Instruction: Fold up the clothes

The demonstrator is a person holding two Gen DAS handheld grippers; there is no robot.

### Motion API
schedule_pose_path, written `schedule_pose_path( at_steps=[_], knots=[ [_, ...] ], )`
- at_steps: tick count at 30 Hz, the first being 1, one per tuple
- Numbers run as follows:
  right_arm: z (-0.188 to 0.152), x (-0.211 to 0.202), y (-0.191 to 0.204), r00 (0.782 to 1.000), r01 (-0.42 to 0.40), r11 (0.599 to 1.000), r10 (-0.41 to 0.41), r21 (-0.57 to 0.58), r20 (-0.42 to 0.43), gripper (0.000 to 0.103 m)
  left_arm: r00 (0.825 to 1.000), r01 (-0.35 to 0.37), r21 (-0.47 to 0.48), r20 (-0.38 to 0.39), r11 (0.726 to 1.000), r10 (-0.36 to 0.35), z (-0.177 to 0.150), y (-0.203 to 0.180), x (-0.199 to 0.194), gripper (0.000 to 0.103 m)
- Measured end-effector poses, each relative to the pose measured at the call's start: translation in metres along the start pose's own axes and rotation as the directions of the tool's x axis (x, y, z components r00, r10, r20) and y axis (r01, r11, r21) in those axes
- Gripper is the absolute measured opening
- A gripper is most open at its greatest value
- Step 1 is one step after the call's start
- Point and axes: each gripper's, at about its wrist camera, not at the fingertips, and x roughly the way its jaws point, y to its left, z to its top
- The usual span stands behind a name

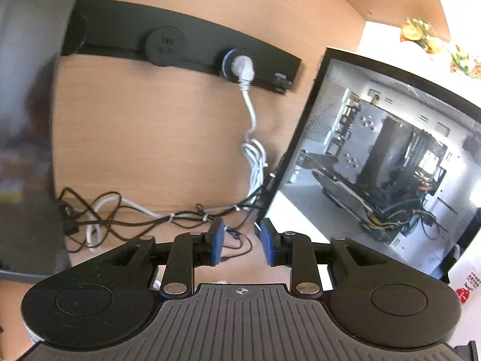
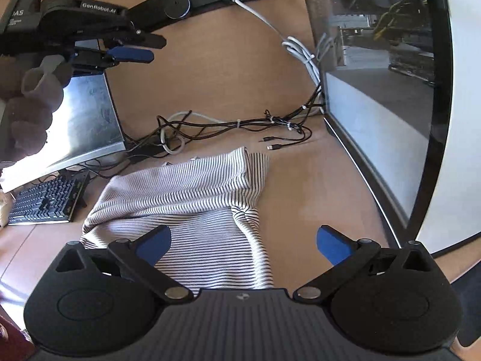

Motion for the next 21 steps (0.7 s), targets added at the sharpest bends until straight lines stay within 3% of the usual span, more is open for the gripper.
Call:
schedule_pose_path(
  at_steps=[7, 9, 11, 12, 15, 18, 21],
  knots=[
    [0.009, 0.013, -0.004, 1.0, -0.024, 1.0, 0.024, -0.006, 0.005, 0.103, 0.992, -0.114, -0.051, -0.064, 0.992, 0.111, -0.03, 0.043, -0.018, 0.058],
    [0.017, 0.024, -0.002, 0.999, -0.043, 0.999, 0.043, -0.008, 0.006, 0.103, 0.984, -0.15, -0.067, -0.11, 0.986, 0.142, -0.05, 0.056, -0.027, 0.073],
    [0.027, 0.038, 0.002, 0.998, -0.068, 0.998, 0.068, -0.012, -0.003, 0.097, 0.973, -0.176, -0.082, -0.168, 0.981, 0.16, -0.076, 0.07, -0.034, 0.079],
    [0.031, 0.045, 0.005, 0.997, -0.082, 0.997, 0.082, -0.014, -0.009, 0.09, 0.965, -0.192, -0.09, -0.199, 0.977, 0.171, -0.089, 0.076, -0.037, 0.081],
    [0.049, 0.07, 0.011, 0.996, -0.083, 0.996, 0.082, -0.024, -0.025, 0.079, 0.935, -0.257, -0.122, -0.283, 0.959, 0.215, -0.121, 0.096, -0.04, 0.083],
    [0.069, 0.096, 0.015, 0.997, -0.065, 0.997, 0.064, -0.035, -0.038, 0.079, 0.907, -0.322, -0.165, -0.334, 0.932, 0.254, -0.143, 0.114, -0.047, 0.087],
    [0.088, 0.122, 0.02, 0.997, -0.048, 0.998, 0.046, -0.044, -0.054, 0.079, 0.901, -0.351, -0.195, -0.338, 0.916, 0.273, -0.15, 0.123, -0.057, 0.091]
  ],
)
